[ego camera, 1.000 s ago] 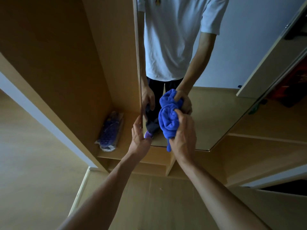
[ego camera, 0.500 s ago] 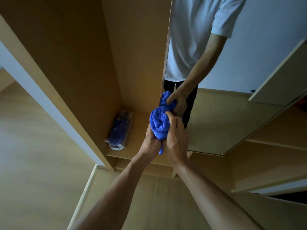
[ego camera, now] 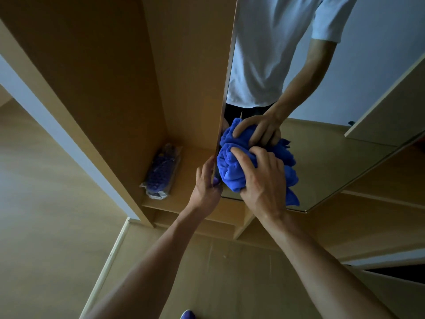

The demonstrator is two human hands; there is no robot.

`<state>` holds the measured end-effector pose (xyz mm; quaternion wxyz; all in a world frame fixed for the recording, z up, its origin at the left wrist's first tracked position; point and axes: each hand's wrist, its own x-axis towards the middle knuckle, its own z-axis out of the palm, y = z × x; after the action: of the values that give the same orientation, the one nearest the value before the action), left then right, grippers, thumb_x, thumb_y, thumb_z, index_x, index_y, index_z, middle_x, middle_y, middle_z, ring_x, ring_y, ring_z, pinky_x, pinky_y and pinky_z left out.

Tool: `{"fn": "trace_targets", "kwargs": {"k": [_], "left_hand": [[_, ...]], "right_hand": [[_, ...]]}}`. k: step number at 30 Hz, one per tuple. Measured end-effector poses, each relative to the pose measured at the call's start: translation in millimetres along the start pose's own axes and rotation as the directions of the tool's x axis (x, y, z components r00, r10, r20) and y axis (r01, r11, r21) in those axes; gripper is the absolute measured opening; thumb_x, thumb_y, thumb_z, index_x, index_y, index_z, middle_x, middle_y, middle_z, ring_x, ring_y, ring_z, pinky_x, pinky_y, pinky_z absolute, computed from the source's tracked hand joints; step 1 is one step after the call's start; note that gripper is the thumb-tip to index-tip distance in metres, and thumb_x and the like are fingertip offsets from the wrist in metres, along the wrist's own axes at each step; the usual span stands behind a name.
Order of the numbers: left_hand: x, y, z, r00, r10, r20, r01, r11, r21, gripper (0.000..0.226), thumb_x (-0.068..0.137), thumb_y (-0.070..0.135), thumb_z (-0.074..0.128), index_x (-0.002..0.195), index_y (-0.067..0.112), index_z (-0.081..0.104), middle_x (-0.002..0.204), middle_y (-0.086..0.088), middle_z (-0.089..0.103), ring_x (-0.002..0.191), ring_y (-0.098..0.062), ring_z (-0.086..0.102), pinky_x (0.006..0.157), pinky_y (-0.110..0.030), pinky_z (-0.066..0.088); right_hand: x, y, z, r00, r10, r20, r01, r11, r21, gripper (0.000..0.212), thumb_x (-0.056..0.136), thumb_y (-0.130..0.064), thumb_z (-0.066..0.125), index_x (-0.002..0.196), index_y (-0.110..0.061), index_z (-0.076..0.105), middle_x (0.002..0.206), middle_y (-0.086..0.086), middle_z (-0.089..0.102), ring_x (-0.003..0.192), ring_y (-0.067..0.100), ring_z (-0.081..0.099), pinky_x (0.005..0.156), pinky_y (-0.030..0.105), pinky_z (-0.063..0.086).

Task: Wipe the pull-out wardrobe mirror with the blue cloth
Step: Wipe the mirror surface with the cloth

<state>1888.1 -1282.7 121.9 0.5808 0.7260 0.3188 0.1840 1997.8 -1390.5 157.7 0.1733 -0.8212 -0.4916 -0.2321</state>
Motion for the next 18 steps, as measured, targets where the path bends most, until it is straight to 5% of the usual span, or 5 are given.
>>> {"fn": "trace_targets", "kwargs": {"k": [2,6,12,18], "left_hand": [[-0.1,-3.6,1.0,0.998,0.062,-0.015,-0.062,0.998,0.013,0.075,0.088,-0.013,0.049,0.153,0.022,0.032,0.142,0.002,0.042,0.137,-0.017,0.043,0.111,-0.047,0.043],[-3.9,-14.1,4.5,0.992,0.118,-0.036,-0.119,0.993,-0.019,0.077,0.087,-0.01,0.051,0.153,0.023,0.032,0.144,0.009,0.051,0.135,0.001,0.046,0.11,-0.04,0.045],[7.6,-38.6,15.0,0.97,0.198,-0.142,-0.206,0.977,-0.048,0.072,0.087,0.002,0.058,0.149,0.033,0.04,0.144,0.006,0.053,0.133,-0.016,0.052,0.107,-0.048,0.048],[22.0,-67.7,17.8,0.932,0.316,-0.178,-0.331,0.942,-0.057,0.074,0.088,-0.003,0.057,0.146,0.041,0.042,0.143,0.007,0.055,0.132,-0.016,0.054,0.107,-0.046,0.047]], "right_hand": [[-0.3,-0.2,1.6,1.0,-0.02,-0.009,0.02,1.0,-0.006,0.062,0.078,-0.028,0.065,0.139,-0.024,0.054,0.121,0.009,0.055,0.101,0.028,0.052,0.087,0.043,0.039],[-3.4,0.0,7.9,0.997,-0.067,-0.024,0.066,0.997,-0.035,0.068,0.075,-0.026,0.074,0.139,-0.022,0.053,0.125,0.011,0.055,0.104,0.029,0.053,0.09,0.045,0.04],[-6.4,-1.1,17.5,0.99,-0.132,-0.057,0.126,0.987,-0.1,0.078,0.068,-0.022,0.079,0.141,-0.019,0.051,0.13,0.013,0.055,0.109,0.032,0.054,0.094,0.049,0.041],[-4.3,1.0,24.5,0.973,-0.177,-0.145,0.167,0.983,-0.081,0.07,0.069,-0.028,0.06,0.138,-0.016,0.053,0.127,0.013,0.056,0.108,0.033,0.053,0.09,0.046,0.04]]}}
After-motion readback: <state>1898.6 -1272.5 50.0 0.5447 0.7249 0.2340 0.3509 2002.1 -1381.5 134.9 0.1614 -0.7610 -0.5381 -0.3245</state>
